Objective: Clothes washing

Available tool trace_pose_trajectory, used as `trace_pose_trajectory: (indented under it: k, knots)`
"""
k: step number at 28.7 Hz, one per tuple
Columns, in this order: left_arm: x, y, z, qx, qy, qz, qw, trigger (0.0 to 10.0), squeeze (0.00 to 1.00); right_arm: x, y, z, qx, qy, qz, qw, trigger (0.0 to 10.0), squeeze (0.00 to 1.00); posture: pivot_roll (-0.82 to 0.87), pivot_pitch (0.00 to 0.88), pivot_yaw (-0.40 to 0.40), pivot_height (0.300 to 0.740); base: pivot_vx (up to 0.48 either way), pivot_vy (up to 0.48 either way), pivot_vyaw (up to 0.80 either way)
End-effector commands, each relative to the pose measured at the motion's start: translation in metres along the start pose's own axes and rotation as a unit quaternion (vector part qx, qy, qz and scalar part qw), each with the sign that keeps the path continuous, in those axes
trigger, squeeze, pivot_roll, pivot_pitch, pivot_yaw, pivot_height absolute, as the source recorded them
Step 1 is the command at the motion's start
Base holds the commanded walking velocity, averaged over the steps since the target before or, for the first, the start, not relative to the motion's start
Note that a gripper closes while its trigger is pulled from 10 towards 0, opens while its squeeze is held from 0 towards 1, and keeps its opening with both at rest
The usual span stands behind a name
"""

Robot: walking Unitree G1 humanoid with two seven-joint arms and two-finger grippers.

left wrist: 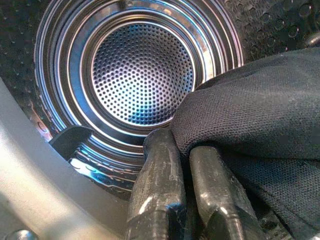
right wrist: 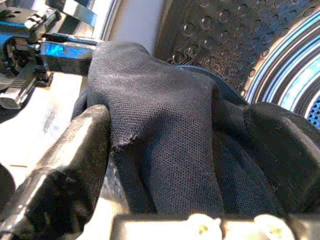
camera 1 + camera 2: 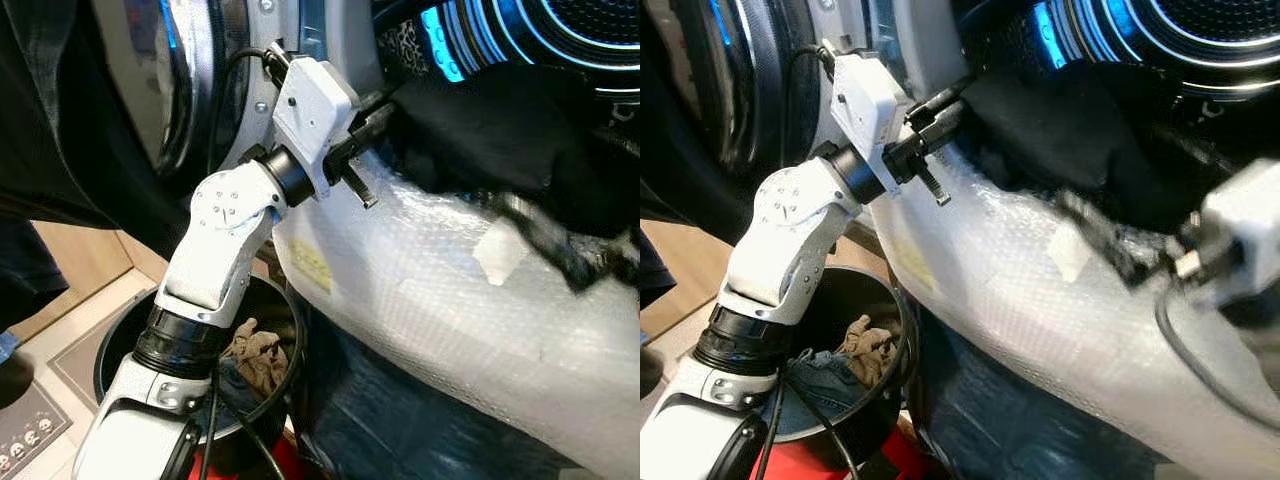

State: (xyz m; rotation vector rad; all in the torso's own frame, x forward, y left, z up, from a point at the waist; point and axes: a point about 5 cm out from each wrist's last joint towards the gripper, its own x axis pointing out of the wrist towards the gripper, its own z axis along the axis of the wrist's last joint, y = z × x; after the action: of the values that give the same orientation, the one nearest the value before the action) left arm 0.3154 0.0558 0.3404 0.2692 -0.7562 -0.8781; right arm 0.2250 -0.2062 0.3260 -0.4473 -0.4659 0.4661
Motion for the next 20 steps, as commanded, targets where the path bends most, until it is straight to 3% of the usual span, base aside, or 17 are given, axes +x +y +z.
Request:
trace_pose_trajectory:
  k: [1, 4, 11, 15, 20]
  knots:
    - [0.001, -0.003, 0.005, 0.005, -0.008, -0.013, 1.0, 9.9, 0.0, 0.002, -0.001, -0.002, 0.004, 0.007, -0.01, 1.0, 10.0, 0.0, -0.08, 0.091, 0.003, 0.74, 0.0, 0.0, 0.0]
    - [0.001, -0.004, 0.005, 0.005, -0.008, -0.014, 1.0, 9.8, 0.0, 0.009, -0.003, 0.0, 0.024, -0.009, -0.035, 0.999, 10.0, 0.0, -0.08, 0.093, 0.001, 0.74, 0.0, 0.0, 0.0]
    - [0.0, -0.004, 0.006, 0.004, -0.009, -0.014, 1.0, 9.4, 0.0, 0.016, 0.009, 0.003, 0.032, -0.017, 0.008, 0.999, 10.0, 0.0, -0.07, 0.095, -0.001, 0.74, 0.0, 0.0, 0.0]
    - [0.0, -0.005, 0.006, 0.004, -0.008, -0.015, 1.0, 9.3, 0.0, 0.019, 0.027, 0.001, 0.039, -0.007, 0.066, 0.997, 10.0, 0.0, -0.08, 0.095, -0.003, 0.74, 0.0, 0.0, 0.0]
    - [0.001, -0.005, 0.007, 0.003, -0.011, -0.015, 1.0, 9.1, 0.0, 0.02, 0.031, 0.001, 0.042, -0.004, 0.077, 0.996, 10.0, 0.0, -0.08, 0.097, -0.004, 0.74, 0.0, 0.0, 0.0]
